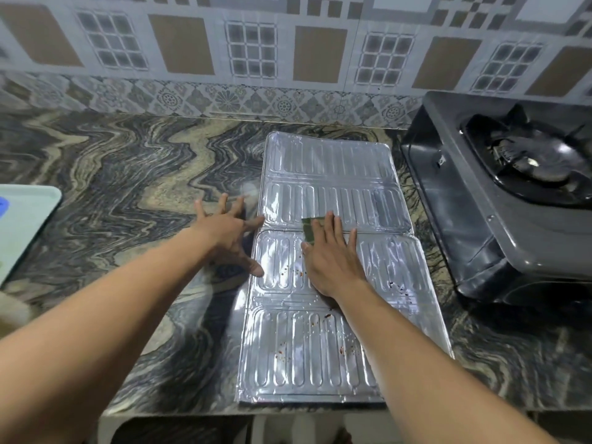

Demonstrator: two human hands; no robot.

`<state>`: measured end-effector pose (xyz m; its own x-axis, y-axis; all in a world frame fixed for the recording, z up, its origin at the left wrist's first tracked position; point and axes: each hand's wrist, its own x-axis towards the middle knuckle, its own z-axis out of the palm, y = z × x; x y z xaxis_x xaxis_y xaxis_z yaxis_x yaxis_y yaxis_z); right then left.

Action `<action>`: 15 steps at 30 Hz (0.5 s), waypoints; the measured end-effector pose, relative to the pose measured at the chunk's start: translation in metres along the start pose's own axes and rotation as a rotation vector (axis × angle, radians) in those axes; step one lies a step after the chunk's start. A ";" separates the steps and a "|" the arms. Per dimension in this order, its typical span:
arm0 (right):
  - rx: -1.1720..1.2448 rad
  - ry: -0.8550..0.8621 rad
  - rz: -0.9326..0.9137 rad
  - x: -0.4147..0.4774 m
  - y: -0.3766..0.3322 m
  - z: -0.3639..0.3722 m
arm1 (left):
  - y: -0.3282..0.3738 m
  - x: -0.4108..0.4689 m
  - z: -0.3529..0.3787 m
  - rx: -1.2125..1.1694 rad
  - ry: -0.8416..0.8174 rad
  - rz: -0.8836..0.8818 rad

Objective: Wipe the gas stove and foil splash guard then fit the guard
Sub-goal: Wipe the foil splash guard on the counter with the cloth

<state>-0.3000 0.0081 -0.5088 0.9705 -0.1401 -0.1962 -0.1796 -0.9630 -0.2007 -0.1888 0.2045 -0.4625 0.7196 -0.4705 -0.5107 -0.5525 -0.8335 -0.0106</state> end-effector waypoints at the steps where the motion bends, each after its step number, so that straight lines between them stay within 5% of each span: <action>1: 0.002 0.006 -0.006 0.000 -0.001 0.001 | 0.002 0.001 -0.001 0.002 -0.003 -0.001; 15: 0.034 0.009 -0.262 -0.010 -0.033 0.010 | 0.004 0.005 -0.002 -0.019 -0.033 -0.012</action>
<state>-0.3057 0.0437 -0.5093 0.9860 0.1105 -0.1246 0.0726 -0.9585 -0.2758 -0.1867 0.1988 -0.4637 0.7116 -0.4514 -0.5383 -0.5359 -0.8443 -0.0005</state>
